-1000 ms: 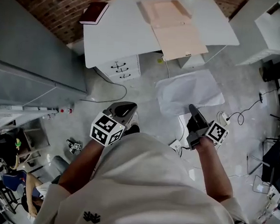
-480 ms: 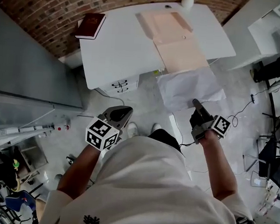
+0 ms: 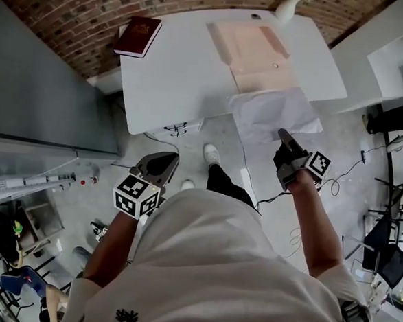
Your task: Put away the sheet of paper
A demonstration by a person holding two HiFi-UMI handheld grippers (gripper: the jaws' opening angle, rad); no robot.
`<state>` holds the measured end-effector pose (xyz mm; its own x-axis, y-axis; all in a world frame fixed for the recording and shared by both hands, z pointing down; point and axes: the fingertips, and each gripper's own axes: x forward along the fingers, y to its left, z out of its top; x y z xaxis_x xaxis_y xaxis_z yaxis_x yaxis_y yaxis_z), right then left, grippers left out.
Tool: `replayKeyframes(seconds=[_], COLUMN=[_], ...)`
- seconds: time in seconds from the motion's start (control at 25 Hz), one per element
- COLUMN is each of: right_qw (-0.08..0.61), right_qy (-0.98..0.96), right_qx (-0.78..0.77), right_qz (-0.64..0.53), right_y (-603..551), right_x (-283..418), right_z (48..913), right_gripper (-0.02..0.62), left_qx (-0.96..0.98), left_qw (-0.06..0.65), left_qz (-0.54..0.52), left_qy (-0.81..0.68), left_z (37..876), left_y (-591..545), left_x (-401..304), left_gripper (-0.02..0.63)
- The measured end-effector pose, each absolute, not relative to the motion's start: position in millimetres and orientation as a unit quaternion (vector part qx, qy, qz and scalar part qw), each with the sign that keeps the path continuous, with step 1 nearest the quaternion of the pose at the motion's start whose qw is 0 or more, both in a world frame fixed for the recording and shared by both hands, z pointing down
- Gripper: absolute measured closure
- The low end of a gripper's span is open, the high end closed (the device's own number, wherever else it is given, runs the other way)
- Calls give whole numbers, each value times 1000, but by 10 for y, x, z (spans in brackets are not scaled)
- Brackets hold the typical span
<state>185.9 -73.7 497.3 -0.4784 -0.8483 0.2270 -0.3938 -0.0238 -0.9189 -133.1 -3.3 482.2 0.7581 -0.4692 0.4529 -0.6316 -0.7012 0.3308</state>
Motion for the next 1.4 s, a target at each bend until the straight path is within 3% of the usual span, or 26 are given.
replayKeyframes(seconds=[0.76,1.4], right_qw=[189,172], right_qy=[642,631], right_qx=[-438,-417], right_qz=[-600,-632], right_y=[-2484,-3224], right_x=[2731,3046], right_z=[5735,6230], right_gripper=[568,568], left_qx=[881,866], left_qw=[236,230], left_qz=[205,218], left_qy=[-355,-386], left_z=[4660,4693], left_y=[-1662,-2156], left_x=[-624,-150], left_gripper=[581,581])
